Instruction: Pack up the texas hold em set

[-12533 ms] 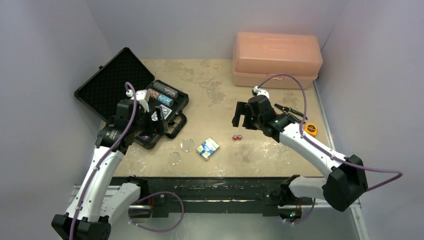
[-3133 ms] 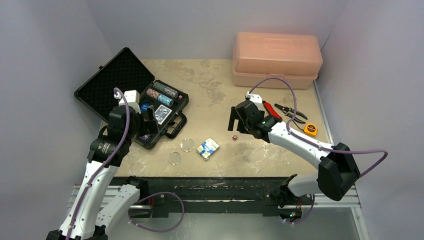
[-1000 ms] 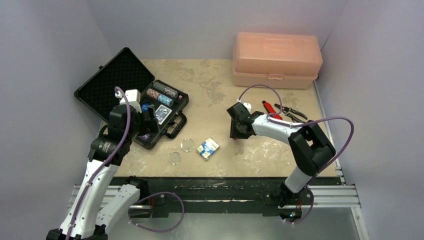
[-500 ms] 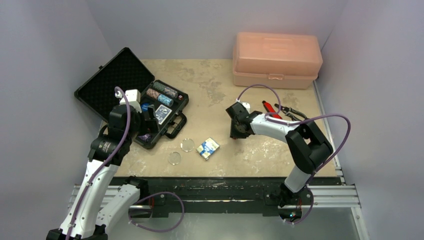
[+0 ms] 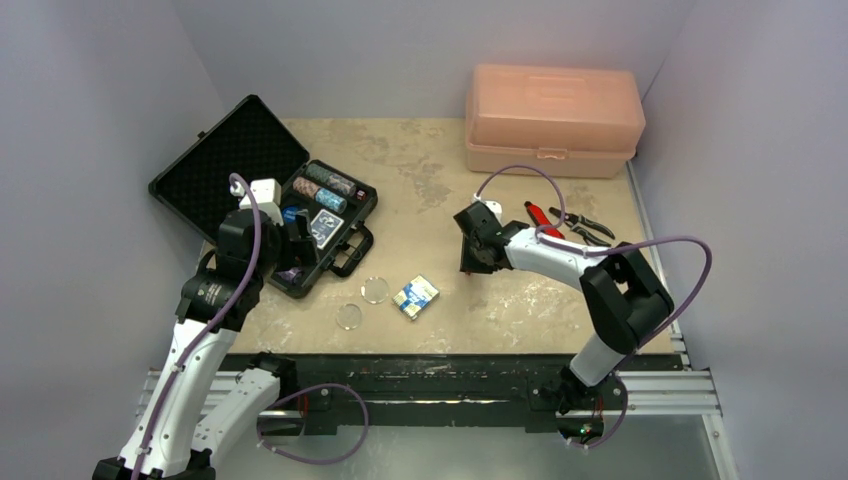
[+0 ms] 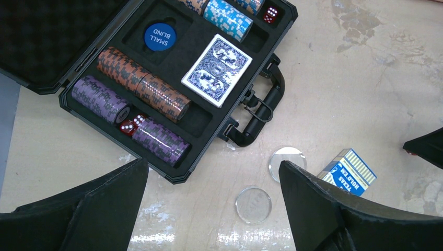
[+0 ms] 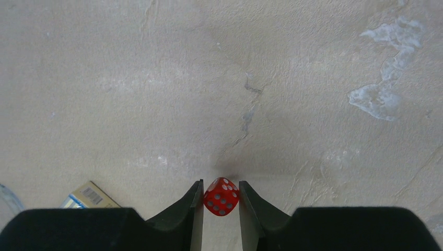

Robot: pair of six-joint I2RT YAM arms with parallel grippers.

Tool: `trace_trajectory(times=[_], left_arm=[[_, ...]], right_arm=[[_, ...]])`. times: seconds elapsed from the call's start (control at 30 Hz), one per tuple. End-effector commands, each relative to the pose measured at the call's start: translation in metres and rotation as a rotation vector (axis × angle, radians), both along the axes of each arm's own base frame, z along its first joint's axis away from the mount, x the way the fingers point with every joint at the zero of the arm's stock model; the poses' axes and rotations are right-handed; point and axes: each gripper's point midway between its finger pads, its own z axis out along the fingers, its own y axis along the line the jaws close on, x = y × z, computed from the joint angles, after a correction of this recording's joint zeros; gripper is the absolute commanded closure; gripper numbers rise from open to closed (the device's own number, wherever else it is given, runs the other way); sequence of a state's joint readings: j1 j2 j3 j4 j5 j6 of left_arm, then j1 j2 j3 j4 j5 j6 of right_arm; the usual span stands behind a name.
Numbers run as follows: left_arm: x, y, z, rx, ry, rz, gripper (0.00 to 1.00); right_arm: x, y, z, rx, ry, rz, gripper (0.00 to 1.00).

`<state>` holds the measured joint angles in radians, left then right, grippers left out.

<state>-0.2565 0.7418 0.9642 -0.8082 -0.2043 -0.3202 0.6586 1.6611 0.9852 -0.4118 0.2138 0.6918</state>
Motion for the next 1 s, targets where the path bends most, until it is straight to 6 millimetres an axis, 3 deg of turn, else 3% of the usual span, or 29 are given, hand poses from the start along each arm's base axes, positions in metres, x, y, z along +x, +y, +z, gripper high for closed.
trace_trajectory(times=[0.0, 0.57, 0.97], left_arm=[[0.005, -0.003, 0.008, 0.001, -0.044, -0.019, 0.04], [0.003, -0.003, 0.013, -0.007, -0.065, -0.021, 0.04], [-0.001, -0.002, 0.019, -0.015, -0.088, -0.022, 0.04]], right_arm=[[0.015, 0.011, 0.036, 0.069, -0.085, 0.01, 1.0], [0.048, 0.05, 0.097, 0.212, -0.205, 0.06, 1.0], [0.083, 0.098, 0.128, 0.311, -0.243, 0.154, 1.0]])
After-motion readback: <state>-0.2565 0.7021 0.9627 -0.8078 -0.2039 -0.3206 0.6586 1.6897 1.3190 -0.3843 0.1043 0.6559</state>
